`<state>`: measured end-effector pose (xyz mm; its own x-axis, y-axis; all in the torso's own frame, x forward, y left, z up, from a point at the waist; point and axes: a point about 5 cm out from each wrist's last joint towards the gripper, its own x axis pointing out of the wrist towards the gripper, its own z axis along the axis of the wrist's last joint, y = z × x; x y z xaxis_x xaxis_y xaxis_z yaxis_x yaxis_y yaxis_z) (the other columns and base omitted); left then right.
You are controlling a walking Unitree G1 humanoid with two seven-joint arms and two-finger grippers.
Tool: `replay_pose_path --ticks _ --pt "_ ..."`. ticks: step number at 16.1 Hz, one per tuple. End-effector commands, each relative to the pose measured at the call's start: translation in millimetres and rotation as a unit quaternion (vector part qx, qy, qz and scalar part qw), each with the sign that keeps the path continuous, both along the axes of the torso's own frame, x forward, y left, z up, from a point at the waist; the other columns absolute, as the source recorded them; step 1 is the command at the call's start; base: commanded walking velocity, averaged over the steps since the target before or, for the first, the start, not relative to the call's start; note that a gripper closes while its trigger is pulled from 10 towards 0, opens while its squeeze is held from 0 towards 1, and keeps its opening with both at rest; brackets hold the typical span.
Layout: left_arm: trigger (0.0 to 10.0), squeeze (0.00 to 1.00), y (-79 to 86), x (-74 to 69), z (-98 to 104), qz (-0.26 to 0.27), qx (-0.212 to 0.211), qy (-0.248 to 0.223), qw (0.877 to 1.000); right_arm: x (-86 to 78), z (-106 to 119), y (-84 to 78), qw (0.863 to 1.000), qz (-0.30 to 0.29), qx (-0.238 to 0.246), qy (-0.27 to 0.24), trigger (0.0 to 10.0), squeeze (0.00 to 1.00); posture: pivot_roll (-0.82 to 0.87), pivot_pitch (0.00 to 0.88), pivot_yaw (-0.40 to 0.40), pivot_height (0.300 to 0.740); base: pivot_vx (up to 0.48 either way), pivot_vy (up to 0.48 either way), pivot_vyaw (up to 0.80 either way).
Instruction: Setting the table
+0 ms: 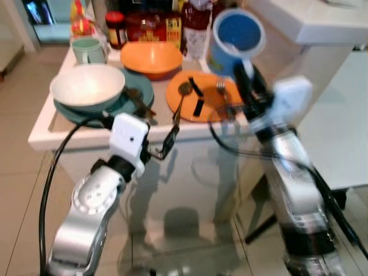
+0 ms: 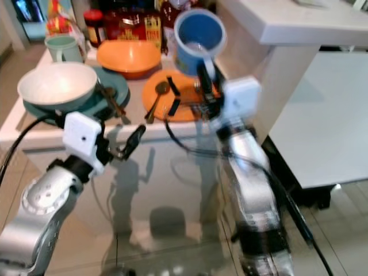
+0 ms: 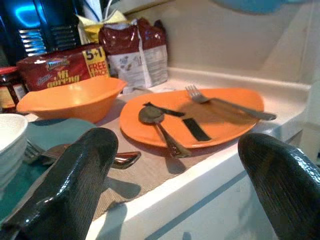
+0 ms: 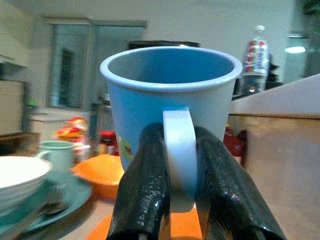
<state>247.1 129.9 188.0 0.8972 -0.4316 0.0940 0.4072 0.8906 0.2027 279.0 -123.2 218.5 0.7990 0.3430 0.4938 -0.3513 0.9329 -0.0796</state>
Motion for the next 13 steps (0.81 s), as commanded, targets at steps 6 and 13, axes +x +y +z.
replay_pose_path --ticks 6,13 --pt "10.0 0.0 -5.0 -5.5 -10.2 0.017 -0.005 0.022 1.0 -35.2 -41.5 -13.0 0.992 -0.004 -0.048 0.119 10.0 0.0 0.07 0.032 -0.057 0.74 0.0 -0.348 0.0" --pt "10.0 0.0 -3.6 -3.1 -0.6 0.022 -0.004 -0.003 1.0 -49.9 -43.1 -5.5 0.99 0.047 -0.057 0.121 10.0 0.0 0.08 0.034 -0.067 0.74 0.0 -0.422 0.0"
